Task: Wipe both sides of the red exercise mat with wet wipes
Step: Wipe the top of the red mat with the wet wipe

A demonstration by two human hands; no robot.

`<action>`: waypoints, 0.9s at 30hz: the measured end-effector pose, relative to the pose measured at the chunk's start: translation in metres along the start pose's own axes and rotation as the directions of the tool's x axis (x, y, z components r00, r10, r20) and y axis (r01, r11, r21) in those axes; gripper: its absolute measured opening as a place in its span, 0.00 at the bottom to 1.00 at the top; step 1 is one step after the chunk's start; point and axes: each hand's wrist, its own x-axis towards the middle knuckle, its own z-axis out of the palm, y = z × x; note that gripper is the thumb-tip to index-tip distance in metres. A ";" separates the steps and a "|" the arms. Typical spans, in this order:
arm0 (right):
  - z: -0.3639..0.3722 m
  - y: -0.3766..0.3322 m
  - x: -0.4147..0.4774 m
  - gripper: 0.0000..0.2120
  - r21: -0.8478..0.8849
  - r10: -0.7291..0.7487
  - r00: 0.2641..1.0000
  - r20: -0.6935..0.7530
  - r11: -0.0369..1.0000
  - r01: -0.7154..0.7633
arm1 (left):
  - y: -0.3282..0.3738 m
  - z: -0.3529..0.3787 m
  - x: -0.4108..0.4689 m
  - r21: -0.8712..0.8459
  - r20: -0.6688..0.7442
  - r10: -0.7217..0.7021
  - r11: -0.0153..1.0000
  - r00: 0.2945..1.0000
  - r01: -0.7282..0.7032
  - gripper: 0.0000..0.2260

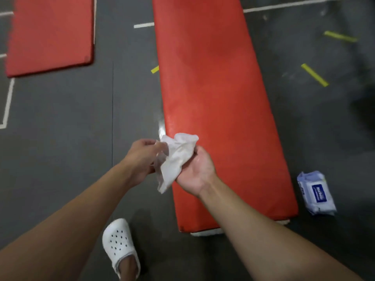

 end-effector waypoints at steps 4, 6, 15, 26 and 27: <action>0.067 0.022 0.017 0.18 0.125 -0.170 0.986 -0.007 0.978 0.169 | 0.061 -0.047 0.020 0.126 0.014 0.033 0.991 0.999 -0.035 0.08; 0.092 0.033 0.028 0.23 0.180 -0.240 0.970 -0.036 0.953 0.242 | 0.086 -0.063 0.031 0.160 -0.012 0.055 0.986 0.998 -0.052 0.17; 0.132 -0.022 0.052 0.25 0.430 -0.520 0.854 -0.024 0.766 0.478 | 0.186 -0.012 0.083 0.437 0.237 0.245 0.837 0.940 -0.329 0.13; 0.066 -0.142 0.020 0.24 0.469 -0.652 0.592 -0.474 0.382 0.796 | 0.230 0.139 0.179 0.657 0.621 0.074 0.495 0.781 -0.569 0.04; 0.061 -0.148 0.019 0.21 0.454 -0.653 0.566 -0.504 0.358 0.816 | 0.230 0.148 0.188 0.660 0.660 0.052 0.437 0.749 -0.611 0.06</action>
